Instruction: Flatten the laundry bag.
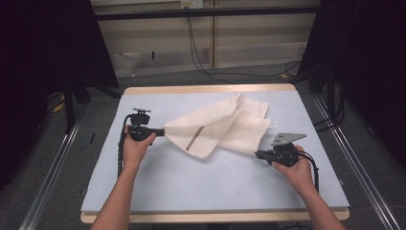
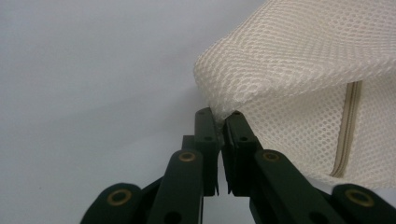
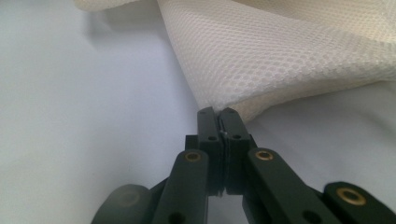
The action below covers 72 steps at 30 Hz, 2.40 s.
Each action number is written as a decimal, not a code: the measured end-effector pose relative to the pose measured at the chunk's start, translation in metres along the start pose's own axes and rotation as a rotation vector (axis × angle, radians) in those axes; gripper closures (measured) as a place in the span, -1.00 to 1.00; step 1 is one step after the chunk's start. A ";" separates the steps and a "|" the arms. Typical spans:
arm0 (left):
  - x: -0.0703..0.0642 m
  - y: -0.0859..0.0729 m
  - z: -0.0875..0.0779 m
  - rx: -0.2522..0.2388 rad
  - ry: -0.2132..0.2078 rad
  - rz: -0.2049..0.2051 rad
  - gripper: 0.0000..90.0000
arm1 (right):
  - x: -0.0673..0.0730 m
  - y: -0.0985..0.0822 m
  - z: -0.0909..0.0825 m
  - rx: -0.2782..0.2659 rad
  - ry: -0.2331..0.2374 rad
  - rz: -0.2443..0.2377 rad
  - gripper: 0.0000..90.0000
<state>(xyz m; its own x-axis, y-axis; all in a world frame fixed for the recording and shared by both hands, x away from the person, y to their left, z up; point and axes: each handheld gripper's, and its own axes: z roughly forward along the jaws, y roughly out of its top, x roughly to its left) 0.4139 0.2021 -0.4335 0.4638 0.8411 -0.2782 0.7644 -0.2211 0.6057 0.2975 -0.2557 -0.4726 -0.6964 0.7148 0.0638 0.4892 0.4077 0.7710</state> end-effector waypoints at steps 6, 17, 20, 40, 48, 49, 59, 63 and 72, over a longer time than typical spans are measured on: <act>0.005 0.000 0.002 0.013 -0.001 -0.014 0.90 | -0.002 -0.001 0.000 0.003 -0.007 -0.005 0.97; 0.010 -0.002 0.005 0.027 0.010 -0.023 0.89 | -0.009 -0.005 -0.003 0.014 -0.046 0.005 1.00; 0.010 -0.002 0.006 0.031 0.013 -0.022 0.89 | -0.009 -0.005 -0.003 0.013 -0.049 0.007 1.00; 0.014 0.000 0.014 0.041 0.035 -0.033 0.85 | 0.003 0.001 0.008 0.015 -0.030 0.019 0.60; 0.017 0.002 0.015 0.042 0.052 -0.034 0.75 | 0.001 0.003 0.007 -0.003 -0.034 0.015 0.88; 0.017 0.002 0.015 0.047 0.053 -0.034 0.73 | 0.000 0.003 0.008 -0.002 -0.032 0.019 0.88; 0.019 0.000 0.010 0.038 0.046 -0.041 0.56 | 0.000 0.003 0.009 0.011 -0.021 0.019 0.88; 0.019 -0.002 0.008 0.027 0.049 -0.045 0.43 | 0.001 0.003 0.009 0.012 -0.024 0.021 0.88; 0.016 -0.004 0.005 0.031 0.039 -0.029 0.32 | 0.001 0.004 0.009 0.011 -0.033 0.016 0.88</act>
<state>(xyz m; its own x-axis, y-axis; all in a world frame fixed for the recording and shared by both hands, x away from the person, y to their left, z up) 0.4202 0.2143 -0.4443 0.4242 0.8658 -0.2654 0.7910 -0.2116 0.5740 0.3031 -0.2485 -0.4751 -0.6705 0.7399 0.0549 0.5063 0.4023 0.7628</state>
